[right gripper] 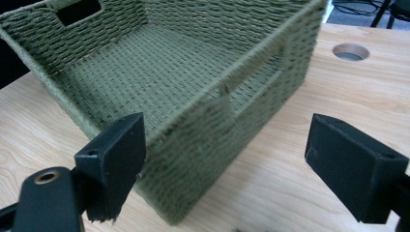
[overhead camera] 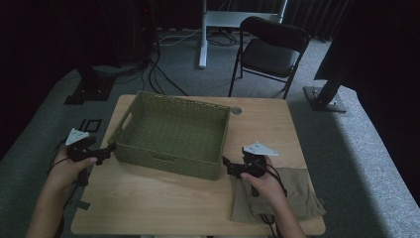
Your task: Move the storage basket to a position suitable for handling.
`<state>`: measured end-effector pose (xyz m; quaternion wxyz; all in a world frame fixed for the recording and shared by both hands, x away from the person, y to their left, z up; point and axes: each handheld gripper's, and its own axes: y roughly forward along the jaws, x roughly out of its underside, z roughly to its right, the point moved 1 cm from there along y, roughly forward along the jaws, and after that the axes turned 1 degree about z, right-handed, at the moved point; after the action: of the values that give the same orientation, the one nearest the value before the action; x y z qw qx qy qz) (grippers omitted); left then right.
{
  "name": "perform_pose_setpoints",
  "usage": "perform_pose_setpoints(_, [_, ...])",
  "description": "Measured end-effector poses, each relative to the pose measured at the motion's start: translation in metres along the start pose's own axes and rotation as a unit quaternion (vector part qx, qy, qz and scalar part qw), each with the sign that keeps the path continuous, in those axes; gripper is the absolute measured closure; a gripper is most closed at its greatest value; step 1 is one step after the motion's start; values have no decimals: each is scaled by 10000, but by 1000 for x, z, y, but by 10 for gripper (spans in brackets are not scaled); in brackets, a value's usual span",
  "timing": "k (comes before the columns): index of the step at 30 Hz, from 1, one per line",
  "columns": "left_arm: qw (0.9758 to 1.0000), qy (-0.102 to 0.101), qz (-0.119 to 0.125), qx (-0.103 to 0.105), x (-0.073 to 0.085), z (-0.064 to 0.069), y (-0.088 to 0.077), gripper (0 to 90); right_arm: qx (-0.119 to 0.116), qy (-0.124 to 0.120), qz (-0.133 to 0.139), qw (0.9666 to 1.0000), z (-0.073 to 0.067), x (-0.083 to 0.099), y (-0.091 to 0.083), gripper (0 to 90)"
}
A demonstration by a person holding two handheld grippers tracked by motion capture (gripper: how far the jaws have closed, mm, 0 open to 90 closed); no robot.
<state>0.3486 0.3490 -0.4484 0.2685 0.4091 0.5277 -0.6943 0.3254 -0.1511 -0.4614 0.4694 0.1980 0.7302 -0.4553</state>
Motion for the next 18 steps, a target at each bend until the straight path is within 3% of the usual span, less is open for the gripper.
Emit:
perform_pose_setpoints(6, [9997, -63, 148, -201, -13, -3, 18, 157, -32, -29, -42, 10000, -10, -6, 14, 139])
perform_pose_setpoints(8, [9996, 0, 130, -238, -17, -4, 23, 159, 5, -32, -36, 10000, -13, -8, 18, 140])
perform_pose_setpoints(10, [9991, 56, 106, -418, -19, -8, 30, 160, 41, -17, -43, 10000, -14, -9, 22, 140])
perform_pose_setpoints(13, [9986, 40, 146, -505, -18, -14, 40, 187, 117, 3, -105, 9999, -16, -10, 28, 140])
perform_pose_setpoints(16, [9988, 92, -12, -478, -13, -17, 48, 191, 159, -11, -130, 9998, -19, -10, 33, 142])
perform_pose_setpoints(18, [9983, 82, -58, -571, -9, -20, 53, 196, 192, 47, -154, 9997, -20, -9, 36, 162])
